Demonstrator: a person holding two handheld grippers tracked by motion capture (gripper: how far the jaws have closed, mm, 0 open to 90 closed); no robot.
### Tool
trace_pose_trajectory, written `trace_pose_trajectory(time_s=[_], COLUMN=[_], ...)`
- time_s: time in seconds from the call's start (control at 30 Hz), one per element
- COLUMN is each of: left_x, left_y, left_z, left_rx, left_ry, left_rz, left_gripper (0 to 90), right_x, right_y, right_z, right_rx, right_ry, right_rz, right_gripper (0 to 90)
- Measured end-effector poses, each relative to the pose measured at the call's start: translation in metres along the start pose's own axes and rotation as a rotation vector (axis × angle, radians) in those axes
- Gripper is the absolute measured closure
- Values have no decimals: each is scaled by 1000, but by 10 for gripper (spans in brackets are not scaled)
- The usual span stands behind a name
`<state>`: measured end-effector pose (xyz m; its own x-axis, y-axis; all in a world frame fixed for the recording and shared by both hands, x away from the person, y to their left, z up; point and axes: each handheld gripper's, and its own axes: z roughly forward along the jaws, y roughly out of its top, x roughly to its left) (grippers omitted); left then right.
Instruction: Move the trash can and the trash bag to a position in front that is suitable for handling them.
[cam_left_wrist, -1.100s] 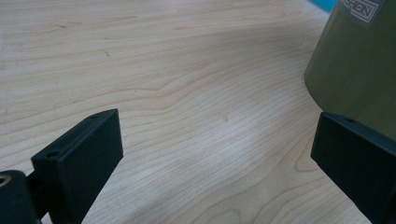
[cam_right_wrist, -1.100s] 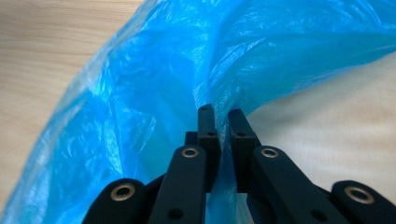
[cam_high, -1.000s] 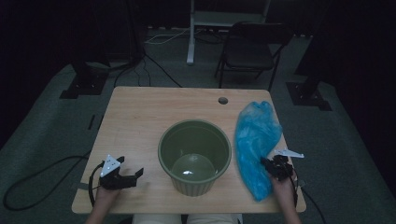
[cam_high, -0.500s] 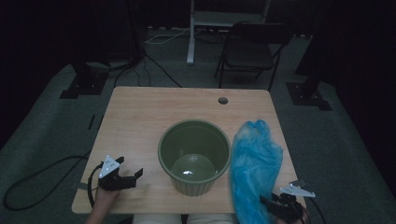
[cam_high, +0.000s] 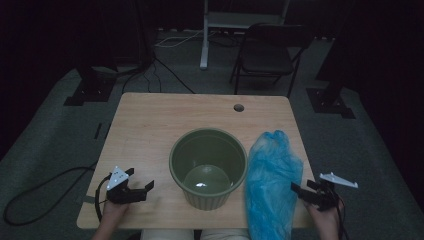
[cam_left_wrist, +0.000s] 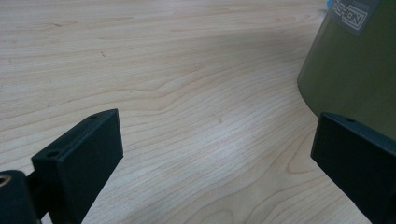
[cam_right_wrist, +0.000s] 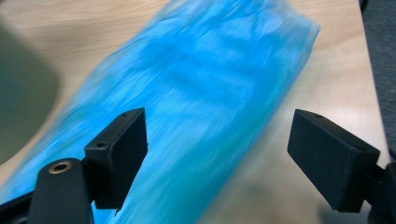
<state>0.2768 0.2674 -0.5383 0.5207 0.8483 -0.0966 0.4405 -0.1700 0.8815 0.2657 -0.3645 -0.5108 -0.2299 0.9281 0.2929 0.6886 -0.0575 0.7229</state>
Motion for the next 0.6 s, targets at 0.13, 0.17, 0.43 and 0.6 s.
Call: trace_pose_trajectory(time_s=[0.13, 0.17, 0.43, 0.6], left_x=[0, 1, -1, -1], left_y=[0, 0, 1, 1], left_z=[0, 0, 2, 1], left_rx=[7, 9, 14, 12], left_ry=[-1, -1, -5, -6], left_rz=[14, 13, 15, 12], left_gripper=[28, 28, 28, 28], right_x=[-8, -7, 16, 43], right_y=[23, 27, 37, 32], right_z=[42, 50, 92, 105], right_rx=[69, 77, 133, 151], right_ry=[-33, -39, -106, -176], right_rz=[8, 11, -63, -232], right_gripper=[178, 178, 168, 170])
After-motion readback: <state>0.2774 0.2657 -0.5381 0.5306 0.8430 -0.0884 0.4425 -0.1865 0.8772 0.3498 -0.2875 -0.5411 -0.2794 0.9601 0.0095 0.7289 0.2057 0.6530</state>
